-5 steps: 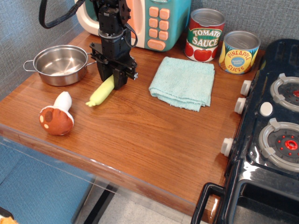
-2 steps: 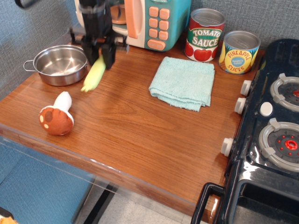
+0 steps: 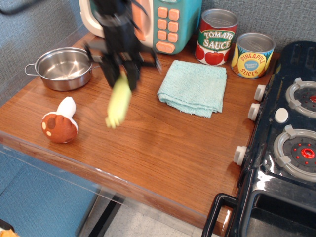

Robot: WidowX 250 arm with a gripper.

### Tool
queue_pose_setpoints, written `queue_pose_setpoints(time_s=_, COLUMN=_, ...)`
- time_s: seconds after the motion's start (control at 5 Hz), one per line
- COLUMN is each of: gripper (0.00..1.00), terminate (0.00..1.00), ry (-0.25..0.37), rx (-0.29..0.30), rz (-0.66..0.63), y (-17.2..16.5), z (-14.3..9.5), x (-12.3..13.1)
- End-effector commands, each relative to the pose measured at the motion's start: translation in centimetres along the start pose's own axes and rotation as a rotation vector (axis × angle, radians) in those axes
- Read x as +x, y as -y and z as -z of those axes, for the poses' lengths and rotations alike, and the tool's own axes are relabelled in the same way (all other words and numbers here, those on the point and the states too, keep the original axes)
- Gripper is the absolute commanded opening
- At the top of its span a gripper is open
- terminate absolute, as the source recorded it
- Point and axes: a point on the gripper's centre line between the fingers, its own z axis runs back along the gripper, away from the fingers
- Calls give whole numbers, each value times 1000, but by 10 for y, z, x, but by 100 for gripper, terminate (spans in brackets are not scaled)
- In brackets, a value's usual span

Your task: Move spoon to front of blue cloth, pointing to blue cloth.

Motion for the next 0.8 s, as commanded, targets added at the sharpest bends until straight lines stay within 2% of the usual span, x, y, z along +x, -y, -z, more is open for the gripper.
queue_pose_setpoints(time_s=0.0, gripper=0, terminate=0, ry=38, rx=8, rz=86, y=36, z=14, x=-27)
queue_pose_setpoints(time_s=0.2, gripper=0, terminate=0, ry=24, rx=-20, rz=94, y=46, z=33, x=-25)
queue_pose_setpoints(time_s=0.6, gripper=0, terminate=0, ry=-29, rx=-2, rz=153, y=64, z=63, x=-25)
